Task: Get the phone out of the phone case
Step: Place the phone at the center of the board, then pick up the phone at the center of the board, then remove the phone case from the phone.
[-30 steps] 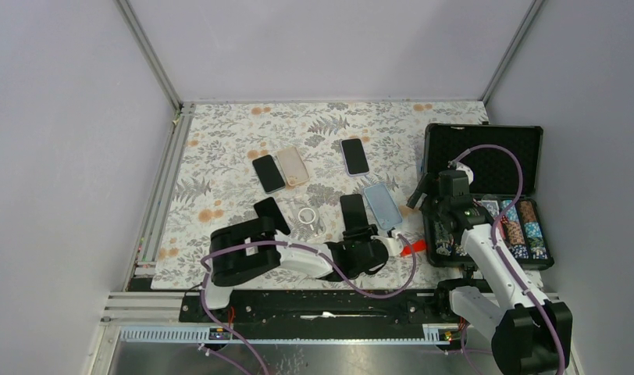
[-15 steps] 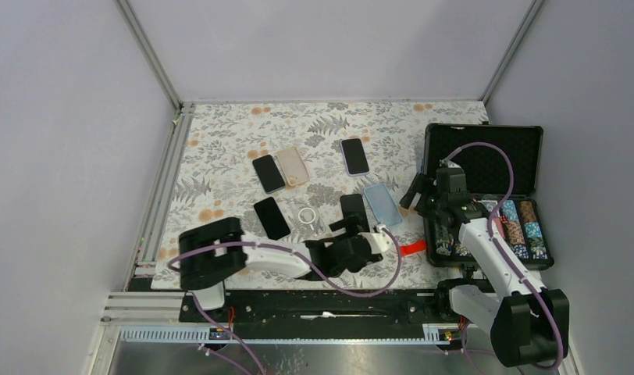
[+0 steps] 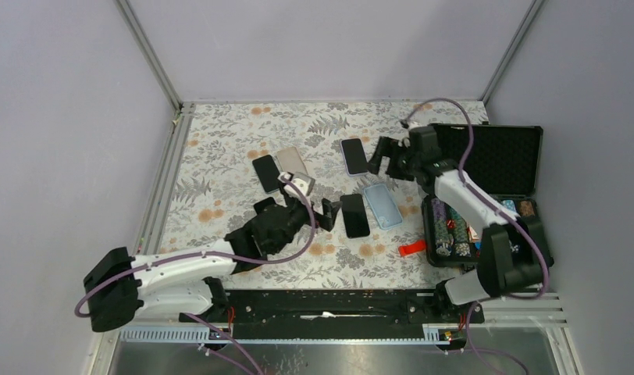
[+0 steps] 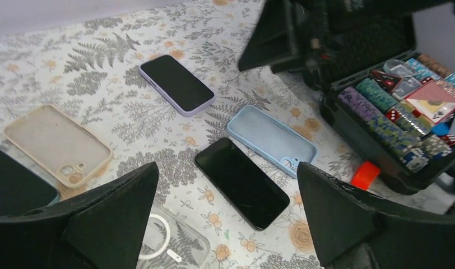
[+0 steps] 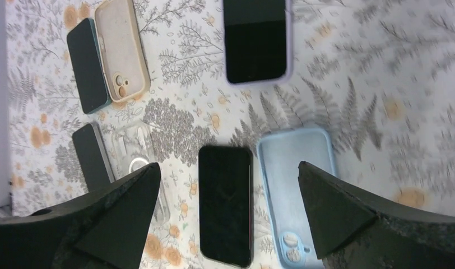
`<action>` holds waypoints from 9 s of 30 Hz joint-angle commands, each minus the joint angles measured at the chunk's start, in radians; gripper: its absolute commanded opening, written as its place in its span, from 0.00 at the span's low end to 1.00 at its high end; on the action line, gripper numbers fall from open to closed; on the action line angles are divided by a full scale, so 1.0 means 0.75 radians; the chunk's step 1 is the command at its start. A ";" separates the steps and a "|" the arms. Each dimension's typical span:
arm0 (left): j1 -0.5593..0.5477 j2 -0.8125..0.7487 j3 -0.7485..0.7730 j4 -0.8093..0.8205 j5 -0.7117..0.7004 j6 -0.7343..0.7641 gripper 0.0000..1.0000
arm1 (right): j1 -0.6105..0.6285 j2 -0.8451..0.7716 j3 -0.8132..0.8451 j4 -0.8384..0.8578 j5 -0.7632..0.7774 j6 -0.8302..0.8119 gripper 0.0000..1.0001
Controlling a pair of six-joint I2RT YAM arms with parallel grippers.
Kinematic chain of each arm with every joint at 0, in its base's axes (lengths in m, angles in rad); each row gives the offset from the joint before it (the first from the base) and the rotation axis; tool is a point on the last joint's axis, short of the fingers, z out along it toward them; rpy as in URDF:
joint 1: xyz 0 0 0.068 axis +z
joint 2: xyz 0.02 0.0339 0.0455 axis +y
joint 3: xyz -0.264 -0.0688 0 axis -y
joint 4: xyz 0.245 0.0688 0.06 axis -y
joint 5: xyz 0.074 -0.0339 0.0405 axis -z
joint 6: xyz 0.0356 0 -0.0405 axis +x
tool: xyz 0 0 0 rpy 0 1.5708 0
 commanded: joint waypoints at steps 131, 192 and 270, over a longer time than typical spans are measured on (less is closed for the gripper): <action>0.664 1.098 0.160 0.821 0.750 -1.960 0.78 | 0.198 0.441 0.367 -0.222 -0.352 0.069 0.31; 1.003 0.080 0.334 0.172 1.428 -1.002 0.00 | 0.340 -0.247 0.007 0.333 -0.894 0.037 0.91; 1.034 0.040 0.181 0.997 1.743 -1.867 0.00 | 0.546 -0.283 0.150 0.096 -0.709 -0.828 0.00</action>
